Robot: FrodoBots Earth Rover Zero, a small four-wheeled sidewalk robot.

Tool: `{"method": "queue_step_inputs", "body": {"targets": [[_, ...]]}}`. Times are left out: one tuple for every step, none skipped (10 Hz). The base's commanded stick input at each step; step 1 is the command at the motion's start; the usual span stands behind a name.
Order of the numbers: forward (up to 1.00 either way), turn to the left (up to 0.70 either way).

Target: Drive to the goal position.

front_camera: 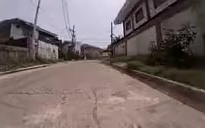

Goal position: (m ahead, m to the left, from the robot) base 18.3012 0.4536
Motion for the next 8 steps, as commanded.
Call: {"method": "queue_step_inputs", "body": {"targets": [[0.70, 0.00], [0.70, 0.00], [0.70, 0.00], [0.70, 0.00], [0.70, 0.00], [0.70, 0.00], [0.70, 0.00], [0.70, 0.00]]}}
